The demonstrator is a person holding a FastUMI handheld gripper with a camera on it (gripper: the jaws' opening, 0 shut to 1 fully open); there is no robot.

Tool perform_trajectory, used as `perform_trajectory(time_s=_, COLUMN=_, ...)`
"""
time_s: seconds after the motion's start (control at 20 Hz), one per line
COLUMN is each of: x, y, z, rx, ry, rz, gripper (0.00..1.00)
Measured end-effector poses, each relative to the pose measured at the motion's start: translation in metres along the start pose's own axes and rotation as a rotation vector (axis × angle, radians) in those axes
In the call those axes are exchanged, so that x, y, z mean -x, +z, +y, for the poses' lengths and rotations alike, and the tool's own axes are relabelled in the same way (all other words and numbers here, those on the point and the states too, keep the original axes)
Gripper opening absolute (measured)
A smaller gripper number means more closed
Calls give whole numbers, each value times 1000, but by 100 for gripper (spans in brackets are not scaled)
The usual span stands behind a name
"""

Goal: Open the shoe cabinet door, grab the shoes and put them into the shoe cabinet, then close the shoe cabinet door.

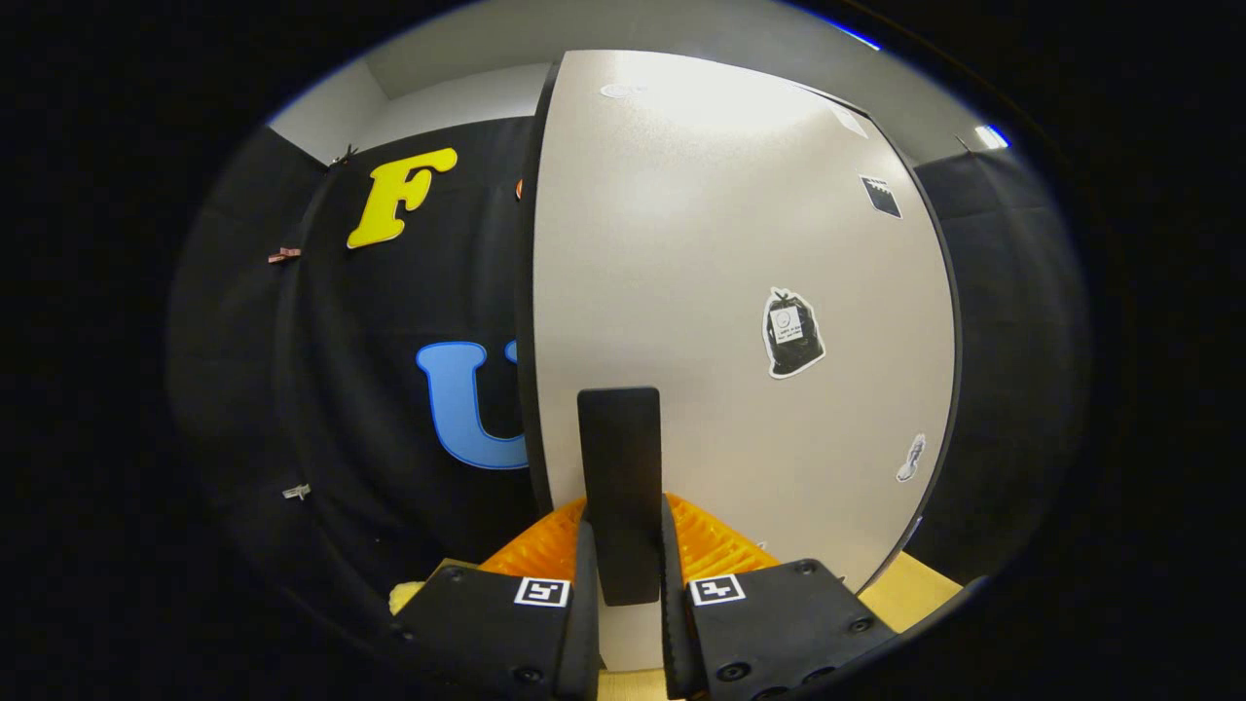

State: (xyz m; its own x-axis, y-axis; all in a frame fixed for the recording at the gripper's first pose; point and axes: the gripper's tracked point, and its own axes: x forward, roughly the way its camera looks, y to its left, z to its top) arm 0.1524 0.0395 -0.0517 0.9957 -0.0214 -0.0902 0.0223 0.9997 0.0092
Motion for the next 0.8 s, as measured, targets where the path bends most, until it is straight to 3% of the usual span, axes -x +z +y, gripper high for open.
perform_trajectory(time_s=0.8, x=113, y=17, z=-53, rx=10, ry=155, rz=18, gripper=29)
